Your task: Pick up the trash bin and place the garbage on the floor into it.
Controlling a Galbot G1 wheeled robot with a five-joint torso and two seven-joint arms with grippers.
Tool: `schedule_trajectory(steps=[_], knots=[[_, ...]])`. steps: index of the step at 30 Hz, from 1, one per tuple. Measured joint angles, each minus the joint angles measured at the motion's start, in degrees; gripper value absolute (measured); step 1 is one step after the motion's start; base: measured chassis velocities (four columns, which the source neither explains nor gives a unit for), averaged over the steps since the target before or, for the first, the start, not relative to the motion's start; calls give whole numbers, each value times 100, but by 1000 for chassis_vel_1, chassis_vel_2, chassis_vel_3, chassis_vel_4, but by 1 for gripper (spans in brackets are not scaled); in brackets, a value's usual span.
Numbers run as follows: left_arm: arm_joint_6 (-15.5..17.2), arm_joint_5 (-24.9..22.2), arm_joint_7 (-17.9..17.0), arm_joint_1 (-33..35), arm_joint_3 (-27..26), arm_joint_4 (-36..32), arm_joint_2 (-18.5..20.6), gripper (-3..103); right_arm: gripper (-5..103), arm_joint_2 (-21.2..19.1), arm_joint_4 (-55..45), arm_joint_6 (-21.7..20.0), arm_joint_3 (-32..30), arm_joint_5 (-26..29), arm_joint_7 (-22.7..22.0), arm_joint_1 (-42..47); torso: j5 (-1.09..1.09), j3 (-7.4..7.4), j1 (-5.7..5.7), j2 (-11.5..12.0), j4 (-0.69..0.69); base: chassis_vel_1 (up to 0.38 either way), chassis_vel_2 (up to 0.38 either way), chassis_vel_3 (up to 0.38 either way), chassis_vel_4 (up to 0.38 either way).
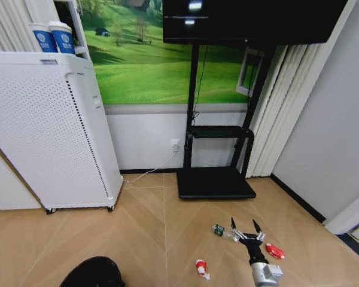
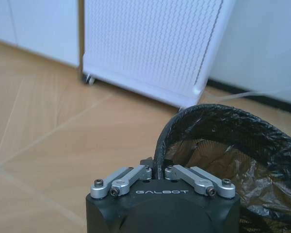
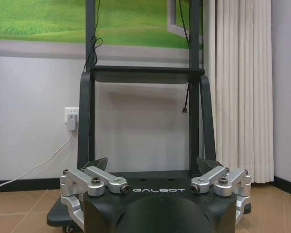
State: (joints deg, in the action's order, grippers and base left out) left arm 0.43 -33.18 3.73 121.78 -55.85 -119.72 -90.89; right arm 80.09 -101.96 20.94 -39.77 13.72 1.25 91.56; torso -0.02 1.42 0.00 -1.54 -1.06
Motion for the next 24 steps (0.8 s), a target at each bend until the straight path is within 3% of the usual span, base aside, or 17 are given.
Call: schedule_trajectory(steps=[1, 3, 11, 15, 17, 24], knots=[[-277, 110, 120, -125, -23, 0, 6, 6, 100, 13, 15, 29, 21, -56, -34, 30, 0, 0, 0, 0, -2, 0, 0, 0, 0], [-525, 250, 235, -291, -87, -25, 31, 6, 100, 39, 23, 48, 59, -177, -111, 76, 0, 0, 0, -1, -2, 0, 0, 0, 0], [-621, 317, 228, -576, -203, -115, 135, 6, 100, 92, 6, 139, 202, -477, -121, 210, 1, 0, 0, -2, -2, 0, 0, 0, 0], [-627, 463, 34, -954, -410, -85, 279, 6, 100, 139, 140, 329, 415, -859, 40, 300, 1, 0, 0, -2, -2, 0, 0, 0, 0], [-765, 571, -86, -1126, -592, -36, 358, 6, 100, -24, 432, 462, 611, -1171, 113, 86, 2, 0, 0, -2, -1, 0, 0, 0, 0], [-883, 486, -13, -1072, -799, 7, 319, 6, 100, -179, 437, 272, 502, -1216, -80, -283, 2, 0, 0, -2, 1, 0, 0, 0, 0]])
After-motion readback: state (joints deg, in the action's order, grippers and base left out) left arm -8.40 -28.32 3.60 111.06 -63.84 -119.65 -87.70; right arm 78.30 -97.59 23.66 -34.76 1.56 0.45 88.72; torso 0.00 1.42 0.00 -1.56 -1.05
